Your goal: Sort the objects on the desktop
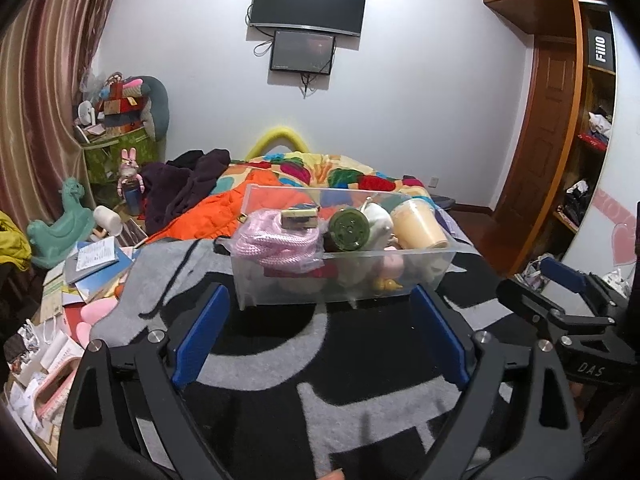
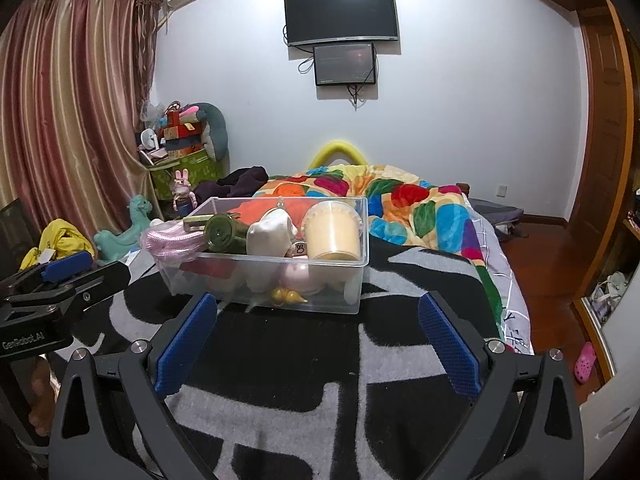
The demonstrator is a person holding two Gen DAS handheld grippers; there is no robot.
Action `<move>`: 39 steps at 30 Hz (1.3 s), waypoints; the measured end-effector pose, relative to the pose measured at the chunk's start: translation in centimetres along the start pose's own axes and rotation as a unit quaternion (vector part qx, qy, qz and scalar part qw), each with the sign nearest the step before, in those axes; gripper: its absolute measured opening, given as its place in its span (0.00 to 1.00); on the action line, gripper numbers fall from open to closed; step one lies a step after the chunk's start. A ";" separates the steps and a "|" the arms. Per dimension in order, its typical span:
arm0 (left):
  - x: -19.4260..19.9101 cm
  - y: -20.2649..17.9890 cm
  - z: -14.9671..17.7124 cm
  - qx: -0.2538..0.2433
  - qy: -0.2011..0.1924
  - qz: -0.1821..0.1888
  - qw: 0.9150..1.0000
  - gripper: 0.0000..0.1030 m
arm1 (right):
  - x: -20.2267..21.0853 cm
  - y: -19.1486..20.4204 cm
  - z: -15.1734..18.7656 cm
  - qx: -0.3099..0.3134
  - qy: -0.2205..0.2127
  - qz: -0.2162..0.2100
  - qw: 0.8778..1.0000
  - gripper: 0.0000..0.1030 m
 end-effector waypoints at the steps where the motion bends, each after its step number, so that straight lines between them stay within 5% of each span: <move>1: 0.0 0.0 0.1 0.001 0.002 0.000 1.000 0.90 | 0.0 0.0 0.1 0.000 0.000 -0.001 1.000 0.98; 30: -0.7 0.6 1.2 0.022 0.026 0.008 0.999 0.90 | 0.1 0.5 0.5 0.008 0.001 0.004 1.000 0.98; 39: 0.1 0.8 0.7 0.030 -0.005 0.009 0.999 0.90 | 0.2 0.5 0.4 0.008 -0.001 0.002 1.000 0.98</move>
Point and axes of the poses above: each gripper's, at about its wrist camera, not at the fingertips, and x roughly against the way its jaws point, y to its left, z to its underside, the point moved 3 cm from there along -x, roughly the way its jaws point, and after that the axes turned 14 degrees about -y, right-handed, at the moved point
